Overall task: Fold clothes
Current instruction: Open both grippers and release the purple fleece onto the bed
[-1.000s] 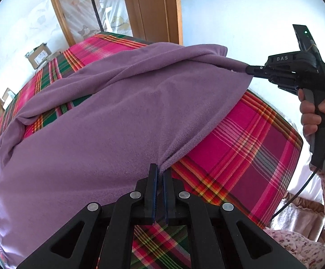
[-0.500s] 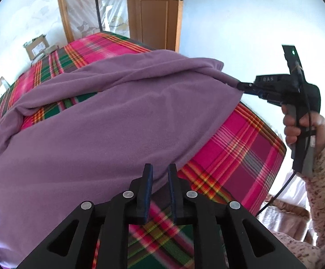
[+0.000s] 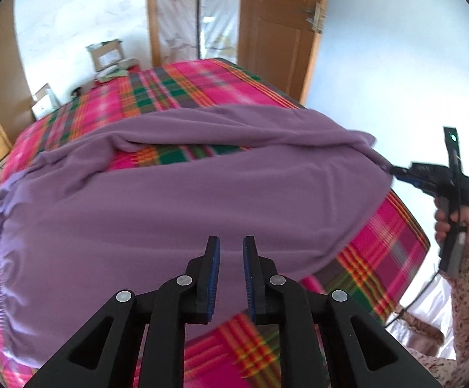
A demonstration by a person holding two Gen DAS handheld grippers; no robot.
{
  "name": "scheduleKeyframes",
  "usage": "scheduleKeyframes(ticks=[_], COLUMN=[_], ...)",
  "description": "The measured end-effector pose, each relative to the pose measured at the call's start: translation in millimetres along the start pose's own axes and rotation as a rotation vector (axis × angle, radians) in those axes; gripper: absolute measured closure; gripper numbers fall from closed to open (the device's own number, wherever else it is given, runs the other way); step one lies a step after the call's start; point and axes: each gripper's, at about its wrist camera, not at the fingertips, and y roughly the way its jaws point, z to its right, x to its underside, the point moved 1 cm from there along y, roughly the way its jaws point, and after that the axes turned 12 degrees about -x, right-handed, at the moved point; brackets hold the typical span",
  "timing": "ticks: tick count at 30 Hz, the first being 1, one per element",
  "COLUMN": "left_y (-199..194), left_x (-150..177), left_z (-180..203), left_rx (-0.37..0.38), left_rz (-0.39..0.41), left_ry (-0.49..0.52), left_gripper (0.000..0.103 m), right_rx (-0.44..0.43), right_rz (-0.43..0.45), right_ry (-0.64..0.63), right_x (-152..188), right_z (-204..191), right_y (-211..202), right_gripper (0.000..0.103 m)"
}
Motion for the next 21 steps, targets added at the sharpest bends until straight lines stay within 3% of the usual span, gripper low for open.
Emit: scheduleKeyframes(ticks=[3, 9, 14, 21], left_y=[-4, -6, -8, -17], left_x=[-2, -9, -17, -36], left_z=[-23, -61, -96, -152], left_rx=[-0.039, -0.118, -0.179, -0.298], left_rz=[0.0, 0.004, -0.004, 0.0], left_ry=[-0.029, -0.056, -0.077, -0.081], left_gripper=[0.087, 0.083, 0.082, 0.082], right_rx=[0.036, -0.019, -0.101, -0.207], right_rz=[0.022, 0.048, 0.026, -0.011], right_ry=[-0.004, -0.095, -0.228, -0.486], right_x=[-6, -14, -21, -41], right_z=[2, -28, -84, -197], right_y=[-12, -23, -13, 6], right_gripper=[0.085, 0.085, 0.085, 0.085])
